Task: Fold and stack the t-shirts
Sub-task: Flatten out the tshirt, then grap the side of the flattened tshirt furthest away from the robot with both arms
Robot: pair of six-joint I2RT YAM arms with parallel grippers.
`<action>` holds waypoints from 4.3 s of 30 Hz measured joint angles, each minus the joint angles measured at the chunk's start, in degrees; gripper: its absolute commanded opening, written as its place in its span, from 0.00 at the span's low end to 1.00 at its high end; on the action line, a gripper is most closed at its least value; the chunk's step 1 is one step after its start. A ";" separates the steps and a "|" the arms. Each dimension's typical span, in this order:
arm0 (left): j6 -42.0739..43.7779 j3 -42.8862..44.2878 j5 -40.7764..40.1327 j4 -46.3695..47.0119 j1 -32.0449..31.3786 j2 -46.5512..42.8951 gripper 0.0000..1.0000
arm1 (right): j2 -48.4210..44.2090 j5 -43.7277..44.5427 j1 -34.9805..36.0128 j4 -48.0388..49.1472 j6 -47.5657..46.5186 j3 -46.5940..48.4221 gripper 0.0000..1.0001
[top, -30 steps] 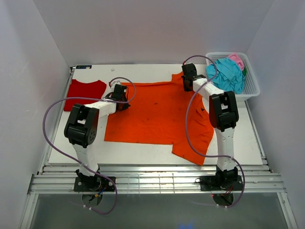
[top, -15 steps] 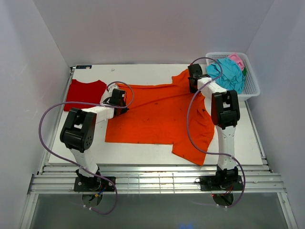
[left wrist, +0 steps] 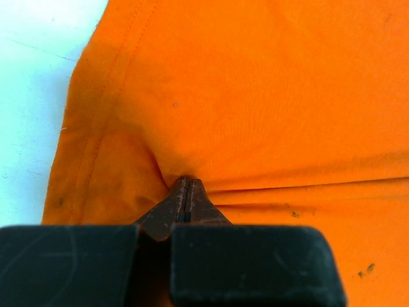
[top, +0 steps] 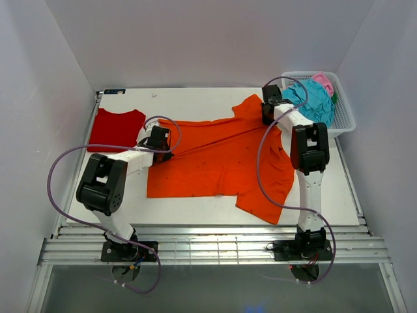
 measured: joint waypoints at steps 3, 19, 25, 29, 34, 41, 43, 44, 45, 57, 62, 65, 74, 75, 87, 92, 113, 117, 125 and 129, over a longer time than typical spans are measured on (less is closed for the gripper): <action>0.57 0.83 -0.07 -1.01 0.00 0.22 0.00 | -2.10 -2.25 -0.44 2.12 -0.07 -3.34 0.16; 4.94 12.50 -4.81 -3.69 0.00 -2.93 0.03 | -39.60 -18.36 0.04 11.63 0.46 -24.52 0.19; 6.34 19.58 -6.01 -2.45 0.00 6.21 0.00 | -51.58 -20.04 2.34 12.81 1.51 -33.62 0.15; 6.97 22.75 -6.14 -2.84 0.00 14.53 0.00 | -57.77 -20.28 3.72 12.31 1.73 -39.01 0.13; 7.48 24.65 -6.67 -3.50 0.00 18.40 0.00 | -64.52 -20.26 4.07 11.98 1.90 -41.55 0.13; 8.31 27.82 -6.97 -3.21 0.17 18.43 0.00 | -70.49 -20.26 4.35 11.91 1.97 -43.10 0.13; 8.50 28.11 -6.97 -3.06 0.35 18.45 0.00 | -71.08 -20.28 4.44 11.67 2.03 -44.00 0.13; 8.59 28.24 -6.97 -3.02 0.50 18.53 0.00 | -71.14 -20.28 4.46 11.43 2.05 -44.44 0.13; 8.72 28.46 -6.99 -2.99 0.68 18.67 0.00 | -71.19 -20.28 4.50 11.28 2.08 -44.87 0.13; 9.18 31.54 -6.58 -2.67 3.10 23.67 0.00 | -74.20 -20.44 5.35 9.38 2.16 -47.87 0.13; 9.35 33.24 -6.12 -2.49 4.24 24.59 0.00 | -76.28 -20.46 6.08 9.11 2.38 -48.54 0.13; 9.35 33.94 -5.60 -2.51 5.05 25.62 0.00 | -76.76 -20.46 6.49 8.96 2.54 -49.18 0.13; 9.62 38.23 -5.14 -2.16 6.12 28.79 0.00 | -74.31 -20.17 6.84 9.40 2.95 -51.34 0.13; 9.70 38.64 -5.14 -1.97 6.23 29.09 0.00 | -73.99 -20.15 6.93 9.42 3.02 -51.84 0.13; 10.08 41.66 -4.57 -1.60 7.21 31.17 0.00 | -61.26 -17.44 7.10 11.76 3.17 -52.17 0.17; 10.08 41.57 -4.33 -1.57 7.37 30.91 0.10 | -50.75 -15.41 7.10 11.96 2.95 -44.44 0.22; 13.53 46.05 -4.98 -2.84 8.15 29.66 0.70 | 6.84 -16.85 -2.93 -0.70 0.39 18.82 0.47; 13.97 47.58 -4.98 -2.36 8.26 29.81 0.70 | 7.96 -18.12 -4.96 -0.52 0.46 18.82 0.47; 14.29 51.36 -4.90 -2.40 8.31 32.54 0.68 | 11.37 -21.97 -5.57 3.06 1.84 19.85 0.48; 14.29 51.78 -4.59 -2.23 8.35 34.53 0.68 | 12.46 -23.96 -5.66 4.68 2.80 19.85 0.48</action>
